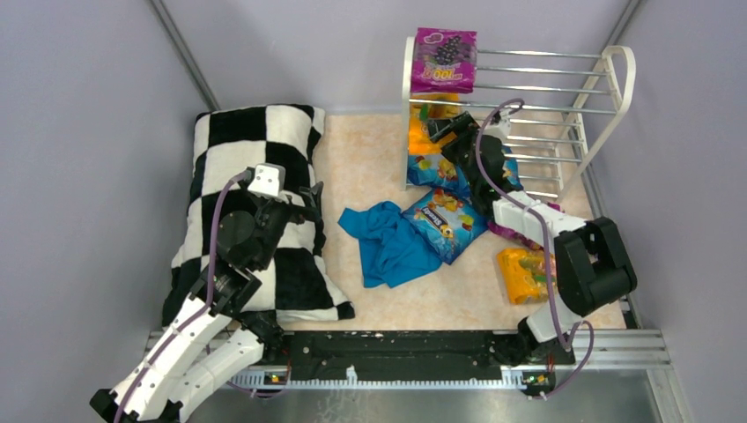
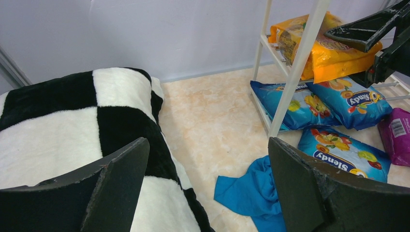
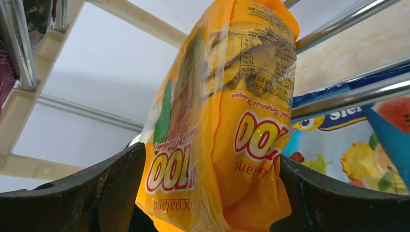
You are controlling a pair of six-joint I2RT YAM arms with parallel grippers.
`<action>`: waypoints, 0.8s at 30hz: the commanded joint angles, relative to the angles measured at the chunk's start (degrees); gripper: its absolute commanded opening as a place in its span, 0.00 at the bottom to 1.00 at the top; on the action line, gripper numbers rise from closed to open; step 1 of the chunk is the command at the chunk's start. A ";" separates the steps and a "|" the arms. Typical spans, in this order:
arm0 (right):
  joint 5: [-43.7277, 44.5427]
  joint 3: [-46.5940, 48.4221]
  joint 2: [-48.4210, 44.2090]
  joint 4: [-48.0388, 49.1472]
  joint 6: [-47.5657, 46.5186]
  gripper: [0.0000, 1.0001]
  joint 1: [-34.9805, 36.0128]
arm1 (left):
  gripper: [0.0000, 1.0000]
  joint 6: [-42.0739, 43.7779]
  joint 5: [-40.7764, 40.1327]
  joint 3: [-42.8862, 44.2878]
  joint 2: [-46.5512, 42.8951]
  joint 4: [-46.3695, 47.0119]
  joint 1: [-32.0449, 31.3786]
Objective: Place and organize the candy bags onto the shelf
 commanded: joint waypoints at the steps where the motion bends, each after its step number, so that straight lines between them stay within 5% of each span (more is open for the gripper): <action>1: 3.26 1.07 -3.57 -12.66 -2.99 0.83 0.38 | 0.99 -0.01 0.74 0.14 0.72 1.77 -0.07; 10: 1.99 1.71 -8.92 -24.72 -10.44 0.89 0.35 | 0.99 -0.01 1.77 0.56 1.46 1.40 -0.03; 17: -3.48 1.74 -12.60 -28.60 -16.83 0.80 0.51 | 0.99 0.03 2.18 0.82 1.66 1.14 -0.04; 24: -10.57 -1.63 -12.55 -22.41 -17.22 0.79 1.21 | 0.99 0.01 2.51 1.00 2.59 0.76 -0.06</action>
